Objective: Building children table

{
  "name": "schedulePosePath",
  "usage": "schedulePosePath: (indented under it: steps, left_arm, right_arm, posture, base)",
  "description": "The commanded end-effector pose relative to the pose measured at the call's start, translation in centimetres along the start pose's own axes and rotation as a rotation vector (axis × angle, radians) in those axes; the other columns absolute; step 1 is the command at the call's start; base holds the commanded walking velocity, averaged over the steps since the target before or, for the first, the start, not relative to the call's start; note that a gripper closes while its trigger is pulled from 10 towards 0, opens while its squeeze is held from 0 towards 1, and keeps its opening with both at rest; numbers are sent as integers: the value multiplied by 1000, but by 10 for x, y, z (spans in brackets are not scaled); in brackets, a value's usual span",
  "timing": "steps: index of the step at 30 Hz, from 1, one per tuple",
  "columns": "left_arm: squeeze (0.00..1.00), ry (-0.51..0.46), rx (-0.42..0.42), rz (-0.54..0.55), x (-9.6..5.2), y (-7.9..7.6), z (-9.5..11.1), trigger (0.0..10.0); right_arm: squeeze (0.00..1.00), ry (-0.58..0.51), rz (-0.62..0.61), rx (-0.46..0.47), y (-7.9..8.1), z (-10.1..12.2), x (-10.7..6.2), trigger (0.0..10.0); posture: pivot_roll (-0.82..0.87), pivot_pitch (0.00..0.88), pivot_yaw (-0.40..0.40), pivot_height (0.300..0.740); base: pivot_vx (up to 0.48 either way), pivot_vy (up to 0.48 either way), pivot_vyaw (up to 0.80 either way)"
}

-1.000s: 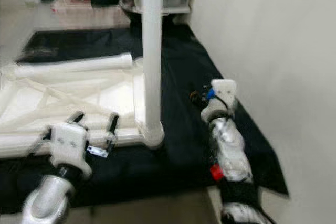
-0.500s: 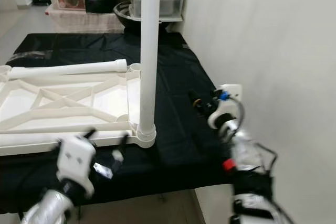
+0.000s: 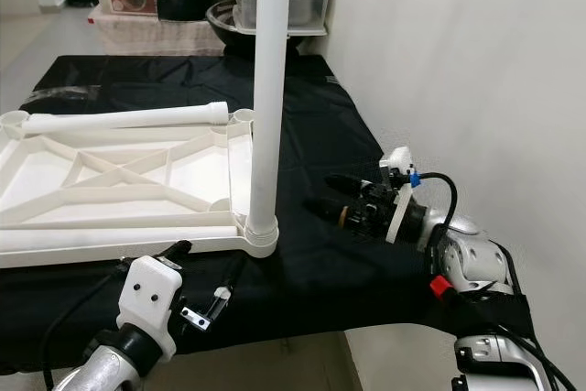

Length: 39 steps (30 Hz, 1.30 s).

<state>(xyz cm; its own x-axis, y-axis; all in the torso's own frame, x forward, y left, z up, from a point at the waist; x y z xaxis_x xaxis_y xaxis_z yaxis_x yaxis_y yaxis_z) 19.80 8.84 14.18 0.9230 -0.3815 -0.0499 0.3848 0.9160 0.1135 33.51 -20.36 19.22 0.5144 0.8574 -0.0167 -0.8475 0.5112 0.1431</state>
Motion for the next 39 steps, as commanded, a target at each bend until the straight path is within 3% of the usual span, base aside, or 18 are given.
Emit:
schedulePosePath:
  steps: [1,3,4,5,9,15,19,31,36,37,39]
  left_arm:
    - [0,-9,-11,-22,-2,-2,2,10000]
    - [0,-11,-20,-46,-3,-6,3,10000]
    - [0,-10,-21,-55,-3,-8,3,10000]
    - [0,-7,-17,-63,-4,-9,2,10000]
    - [0,-5,-13,-67,-4,-10,1,10000]
    - [0,-4,-14,-74,-4,-11,0,10000]
    - [0,-7,-13,-76,-4,-12,1,10000]
    - [0,-19,-15,-92,-5,-17,4,10000]
    - [0,-19,-14,-93,-5,-17,4,10000]
    - [0,-19,-16,-95,-5,-18,4,10000]
    - [0,-20,-15,-97,-5,-19,4,10000]
  right_arm:
    - [1000,-4,63,-28,6,4,8,10000]
    - [1000,19,93,-84,10,5,20,10000]
    - [298,25,103,-93,11,5,25,10000]
    - [0,25,127,-100,14,5,30,10000]
    - [0,22,144,-100,16,6,33,10000]
    - [0,-5,266,-99,31,13,48,10000]
    - [0,-12,272,-103,32,14,51,10000]
    - [0,30,218,-178,34,5,88,10000]
    - [0,29,221,-180,35,5,90,10000]
    - [0,28,237,-171,40,1,105,10000]
    - [0,26,239,-167,43,0,116,10000]
  posture:
    - [148,62,-64,740]
    - [155,61,-60,740]
    - [155,60,-61,740]
    - [157,60,-61,740]
    - [157,60,-61,740]
    - [158,58,-63,740]
    - [161,56,-65,740]
    - [160,48,-66,740]
    - [160,49,-65,740]
    - [160,48,-67,740]
    - [160,48,-67,740]
  base:
    - [0,0,0]
    - [0,0,0]
    - [0,0,0]
    - [0,0,0]
    - [0,0,0]
    - [0,0,0]
    - [0,0,0]
    - [0,0,0]
    - [0,0,0]
    - [0,0,0]
    - [0,0,0]
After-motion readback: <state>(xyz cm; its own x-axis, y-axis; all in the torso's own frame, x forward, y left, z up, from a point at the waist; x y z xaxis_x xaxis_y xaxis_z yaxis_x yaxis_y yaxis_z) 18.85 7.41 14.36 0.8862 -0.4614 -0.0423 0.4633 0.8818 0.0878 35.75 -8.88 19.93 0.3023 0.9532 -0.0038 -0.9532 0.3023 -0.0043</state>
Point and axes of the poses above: a point about 5 cm out from each wrist's last joint towards the gripper, its own x axis pointing out of the wrist towards the gripper, its own z axis along the axis of the wrist's last joint, y = z × x, the point moved 2 cm from there along x, pointing out of the wrist towards the gripper, and after that the axes turned 1 degree about x, right-handed, at the moved point
